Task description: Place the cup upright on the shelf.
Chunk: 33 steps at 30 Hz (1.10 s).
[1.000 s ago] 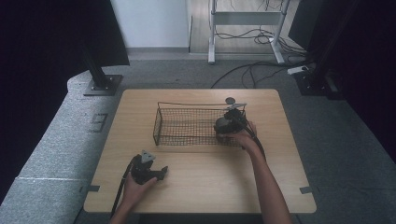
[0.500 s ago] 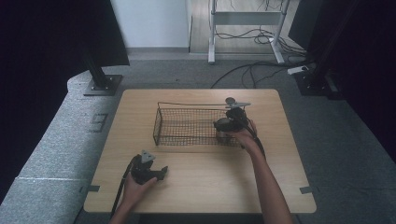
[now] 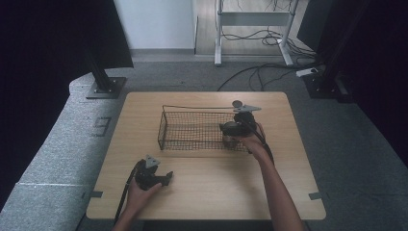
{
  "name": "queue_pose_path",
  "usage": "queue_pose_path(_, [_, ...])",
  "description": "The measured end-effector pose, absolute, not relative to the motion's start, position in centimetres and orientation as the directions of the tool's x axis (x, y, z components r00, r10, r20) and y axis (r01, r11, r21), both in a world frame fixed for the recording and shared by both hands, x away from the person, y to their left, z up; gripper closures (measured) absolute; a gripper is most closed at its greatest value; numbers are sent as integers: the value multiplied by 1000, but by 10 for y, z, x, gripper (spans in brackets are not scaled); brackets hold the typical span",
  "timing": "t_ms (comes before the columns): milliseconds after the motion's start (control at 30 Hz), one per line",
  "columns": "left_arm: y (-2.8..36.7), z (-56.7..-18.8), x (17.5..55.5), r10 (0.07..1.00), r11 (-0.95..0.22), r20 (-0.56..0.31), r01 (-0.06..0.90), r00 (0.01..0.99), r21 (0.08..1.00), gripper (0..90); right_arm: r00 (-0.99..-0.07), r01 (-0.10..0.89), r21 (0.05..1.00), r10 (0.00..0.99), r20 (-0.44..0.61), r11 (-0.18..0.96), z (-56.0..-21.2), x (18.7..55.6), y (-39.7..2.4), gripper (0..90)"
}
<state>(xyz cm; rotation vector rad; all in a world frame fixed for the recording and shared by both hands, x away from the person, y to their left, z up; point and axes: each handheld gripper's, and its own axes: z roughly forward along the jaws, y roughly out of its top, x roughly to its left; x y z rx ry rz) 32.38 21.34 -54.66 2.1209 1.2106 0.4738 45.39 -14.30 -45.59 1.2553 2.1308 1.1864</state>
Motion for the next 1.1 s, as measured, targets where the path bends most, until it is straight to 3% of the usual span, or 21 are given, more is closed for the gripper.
queue_pose_path(633, [213, -547, 324, 860, -369, -4, 628, 510, 685, 148, -575, 408, 890, 814, 77, 205, -458, 399, -165, 214])
queue_pose_path(1100, [213, -547, 324, 860, -369, -4, 628, 510, 685, 148, -576, 416, 886, 813, 81, 206, -487, 345, -188, 217])
